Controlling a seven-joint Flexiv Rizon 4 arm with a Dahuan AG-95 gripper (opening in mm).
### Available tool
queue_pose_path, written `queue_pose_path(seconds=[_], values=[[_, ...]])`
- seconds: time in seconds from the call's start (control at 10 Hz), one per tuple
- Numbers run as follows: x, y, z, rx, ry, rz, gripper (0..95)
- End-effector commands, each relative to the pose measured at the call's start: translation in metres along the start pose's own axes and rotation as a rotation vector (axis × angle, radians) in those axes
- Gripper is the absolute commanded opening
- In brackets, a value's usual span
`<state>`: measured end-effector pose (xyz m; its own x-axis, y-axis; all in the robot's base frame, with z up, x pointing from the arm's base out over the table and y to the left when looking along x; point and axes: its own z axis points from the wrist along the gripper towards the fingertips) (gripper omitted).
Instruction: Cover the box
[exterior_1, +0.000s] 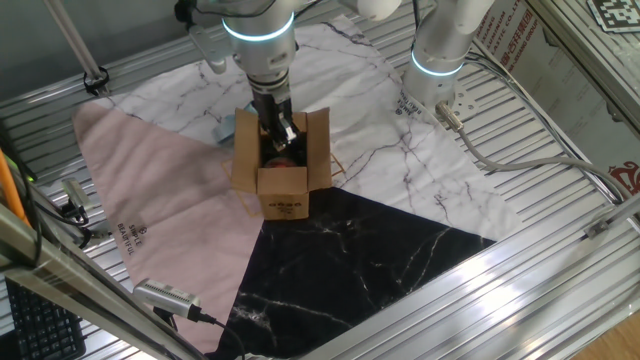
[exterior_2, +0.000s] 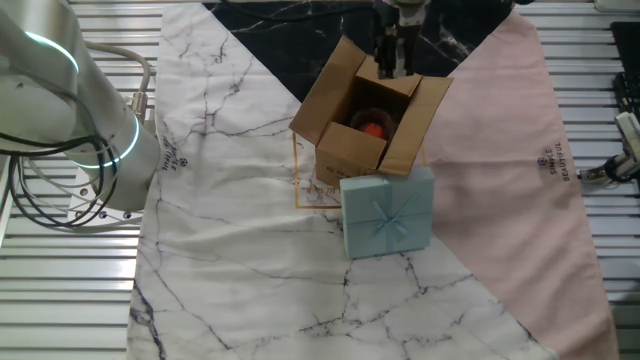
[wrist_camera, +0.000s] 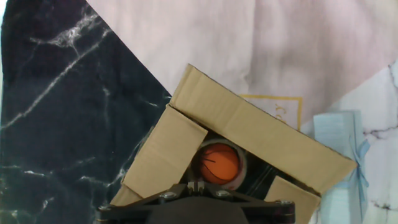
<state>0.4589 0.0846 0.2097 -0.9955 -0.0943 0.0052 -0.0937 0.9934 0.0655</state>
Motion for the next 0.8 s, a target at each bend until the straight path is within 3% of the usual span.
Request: queue_pose_path(seconds=[0.1,0.2,0.4,0.8], values=[[0.015,0.008,-0.006,0.007,-0.005,0.027,0.0],[0.020,0.012,-0.006,0.012,-0.012,0.035,0.0],[0.058,0.021,0.000,0.018,-0.046,0.047,0.0],[0.108,0.029,0.007,0.016,-0.069,0.064,0.0]])
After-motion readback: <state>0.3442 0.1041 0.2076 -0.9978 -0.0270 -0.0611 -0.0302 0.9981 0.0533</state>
